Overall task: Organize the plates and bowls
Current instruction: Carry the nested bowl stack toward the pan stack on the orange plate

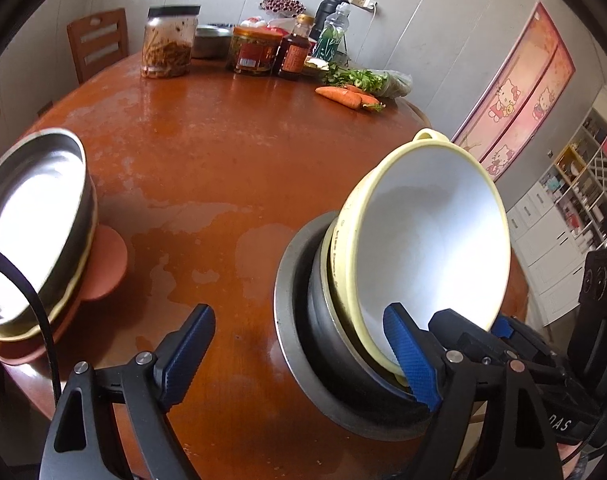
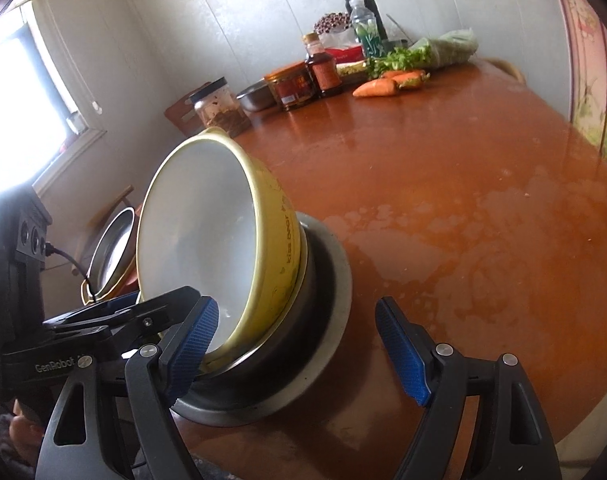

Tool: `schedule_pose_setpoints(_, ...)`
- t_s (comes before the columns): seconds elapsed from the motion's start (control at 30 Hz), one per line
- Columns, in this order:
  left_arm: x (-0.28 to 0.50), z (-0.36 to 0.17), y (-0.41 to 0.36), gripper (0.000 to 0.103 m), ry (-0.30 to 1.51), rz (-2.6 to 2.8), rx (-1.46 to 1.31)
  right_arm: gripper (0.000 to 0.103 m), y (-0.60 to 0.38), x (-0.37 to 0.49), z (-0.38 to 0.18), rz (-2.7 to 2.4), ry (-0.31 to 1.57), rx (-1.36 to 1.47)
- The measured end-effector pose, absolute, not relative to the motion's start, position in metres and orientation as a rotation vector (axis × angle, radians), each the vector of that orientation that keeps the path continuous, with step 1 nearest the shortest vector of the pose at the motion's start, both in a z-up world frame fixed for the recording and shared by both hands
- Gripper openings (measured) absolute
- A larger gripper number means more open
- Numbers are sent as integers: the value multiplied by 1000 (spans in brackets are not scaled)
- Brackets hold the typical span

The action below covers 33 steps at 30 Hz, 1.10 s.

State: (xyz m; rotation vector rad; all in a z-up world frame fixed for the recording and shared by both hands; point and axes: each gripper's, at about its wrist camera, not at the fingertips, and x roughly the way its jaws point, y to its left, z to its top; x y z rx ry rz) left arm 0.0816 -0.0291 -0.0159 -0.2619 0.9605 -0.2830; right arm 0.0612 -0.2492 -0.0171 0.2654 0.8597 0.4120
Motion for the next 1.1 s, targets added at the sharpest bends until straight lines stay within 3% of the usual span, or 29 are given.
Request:
schedule_pose_setpoints(0.2, 86, -23, -29, 77, 977, -330, -326, 79, -244, 58, -14, 433, 828, 245)
schedule_pose_setpoints(0.23, 86, -24, -30, 73, 977, -339, -331, 74, -243, 57, -13, 438, 819, 241)
schedule_pose_setpoints(0.37, 87, -20, -37, 53, 966, -368, -315, 68, -241, 57, -12, 436, 800, 218)
schedule_pose_setpoints(1.1, 67, 9, -23, 53, 897, -324, -301, 67, -227, 51, 9, 481, 747, 204)
